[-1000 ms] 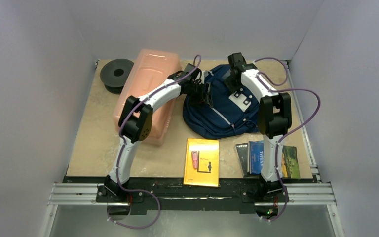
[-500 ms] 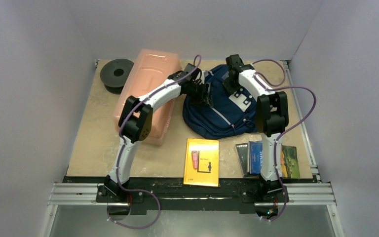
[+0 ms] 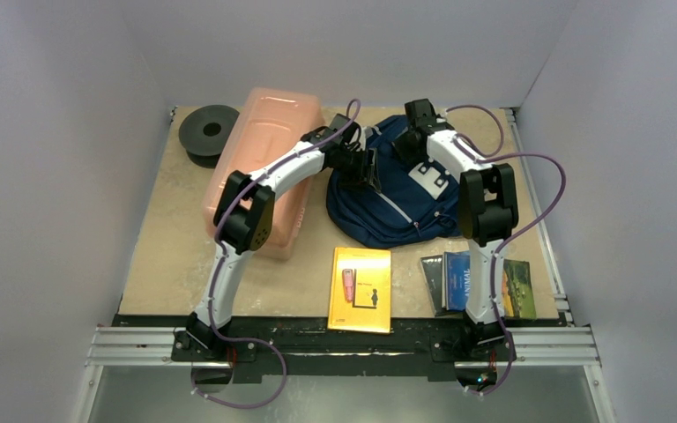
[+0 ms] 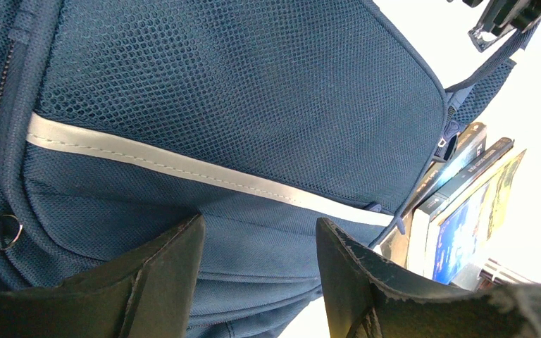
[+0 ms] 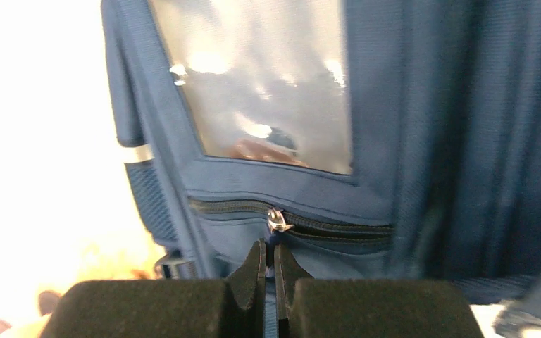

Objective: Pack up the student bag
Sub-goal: Unzip the student bag at the center of the board.

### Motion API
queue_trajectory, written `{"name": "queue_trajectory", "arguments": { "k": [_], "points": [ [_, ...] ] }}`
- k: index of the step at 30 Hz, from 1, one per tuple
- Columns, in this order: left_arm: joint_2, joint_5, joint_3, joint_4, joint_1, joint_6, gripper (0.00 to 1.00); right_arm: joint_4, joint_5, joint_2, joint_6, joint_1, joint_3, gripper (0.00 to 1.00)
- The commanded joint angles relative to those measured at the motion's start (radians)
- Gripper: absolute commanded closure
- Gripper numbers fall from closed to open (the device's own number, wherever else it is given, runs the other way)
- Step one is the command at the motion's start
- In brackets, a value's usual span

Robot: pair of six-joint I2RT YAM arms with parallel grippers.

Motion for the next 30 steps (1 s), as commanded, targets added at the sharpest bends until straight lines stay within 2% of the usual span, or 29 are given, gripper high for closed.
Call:
{"name": "queue_trajectory", "arguments": {
  "k": [1,8,14,18,20,23,26,29,30],
  "points": [
    [0.039,-0.007,0.030,-0.025,-0.003,0.031,0.41,0.258,-0.115,-0.033,-0.020,0.019,-0.006,1.00],
    [0.052,-0.009,0.043,-0.035,-0.004,0.043,0.41,0.482,-0.232,0.001,-0.003,0.028,-0.034,1.00],
    [0.050,-0.012,0.051,-0.050,-0.004,0.062,0.41,0.514,-0.325,0.050,-0.012,0.027,-0.008,0.99],
    [0.030,-0.007,0.054,-0.062,-0.004,0.071,0.38,0.454,-0.323,-0.005,-0.177,0.019,0.014,0.67],
    [0.012,-0.006,0.059,-0.066,-0.004,0.078,0.36,0.354,-0.320,-0.023,-0.310,0.011,0.078,0.55],
    [-0.024,-0.005,0.079,-0.083,-0.002,0.087,0.35,0.196,-0.281,-0.071,-0.518,0.006,0.138,0.44],
    [-0.074,0.006,0.101,-0.102,0.001,0.084,0.34,0.098,-0.159,-0.173,-0.680,0.009,0.059,0.32],
    [-0.138,0.036,0.094,-0.108,0.012,0.049,0.34,-0.019,0.020,-0.280,-0.685,0.011,-0.060,0.10],
    [-0.164,0.058,0.078,-0.091,0.015,0.026,0.34,-0.049,0.072,-0.304,-0.683,0.011,-0.098,0.07]
  ]
}}
